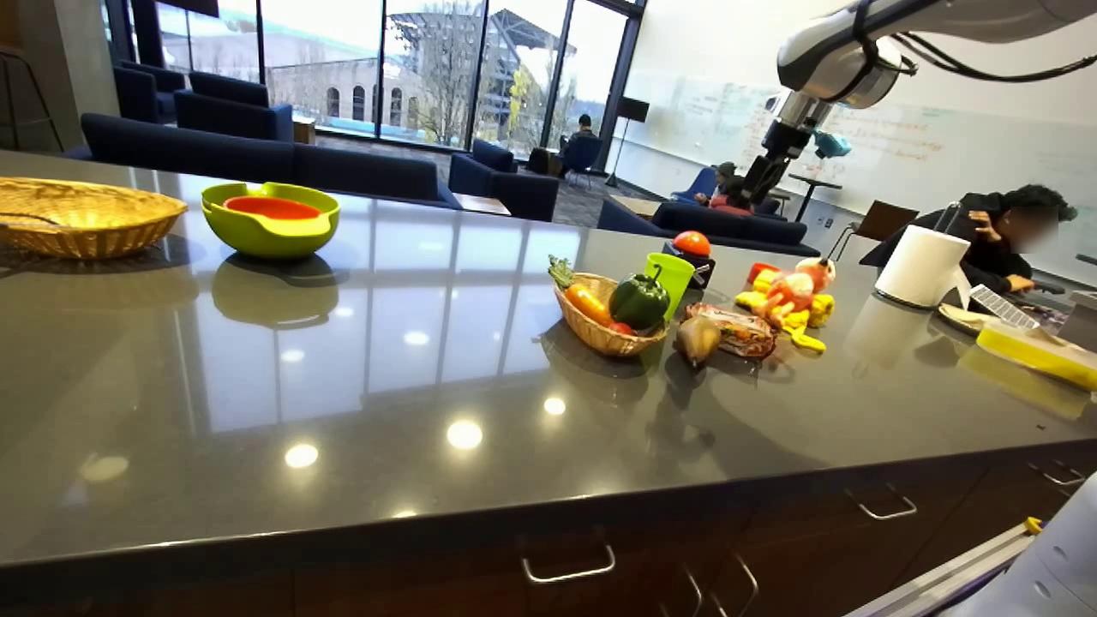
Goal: Press the big orange button on the blue box
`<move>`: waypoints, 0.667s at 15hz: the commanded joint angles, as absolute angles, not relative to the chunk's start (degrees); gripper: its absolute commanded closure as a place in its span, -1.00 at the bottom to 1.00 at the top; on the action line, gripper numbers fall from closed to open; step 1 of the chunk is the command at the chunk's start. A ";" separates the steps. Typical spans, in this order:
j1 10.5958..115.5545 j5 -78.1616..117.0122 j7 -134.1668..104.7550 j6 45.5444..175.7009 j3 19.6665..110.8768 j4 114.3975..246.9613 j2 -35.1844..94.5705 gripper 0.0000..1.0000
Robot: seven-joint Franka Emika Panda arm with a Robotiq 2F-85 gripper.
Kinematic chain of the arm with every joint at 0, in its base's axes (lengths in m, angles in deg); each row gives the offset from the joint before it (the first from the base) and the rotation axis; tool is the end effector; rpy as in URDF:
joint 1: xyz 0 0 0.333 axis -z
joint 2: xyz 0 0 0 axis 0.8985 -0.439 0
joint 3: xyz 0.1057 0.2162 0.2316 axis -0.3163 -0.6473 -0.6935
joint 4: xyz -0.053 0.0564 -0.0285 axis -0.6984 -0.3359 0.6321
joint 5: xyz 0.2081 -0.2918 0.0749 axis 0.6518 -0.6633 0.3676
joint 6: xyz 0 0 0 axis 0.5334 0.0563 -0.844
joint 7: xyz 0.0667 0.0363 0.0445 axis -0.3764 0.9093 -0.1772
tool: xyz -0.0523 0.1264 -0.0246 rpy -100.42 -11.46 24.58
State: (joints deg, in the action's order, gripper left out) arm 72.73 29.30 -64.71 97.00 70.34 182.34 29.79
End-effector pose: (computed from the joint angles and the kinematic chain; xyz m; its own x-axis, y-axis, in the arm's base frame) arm 0.6223 -0.1800 0.4645 0.8871 0.4254 0.1794 0.4172 -0.9050 0.0827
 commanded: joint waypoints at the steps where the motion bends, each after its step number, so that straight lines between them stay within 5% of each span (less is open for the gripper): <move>1: 75.59 29.92 -66.06 94.62 67.54 173.58 23.58 -1.00; 9: 77.36 26.86 -65.11 94.28 64.83 159.45 10.99 -1.00; 10: 77.51 26.59 -65.08 94.10 64.56 157.88 9.72 -0.55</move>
State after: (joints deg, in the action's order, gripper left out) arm 76.07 28.10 -64.91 96.29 66.13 165.01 14.36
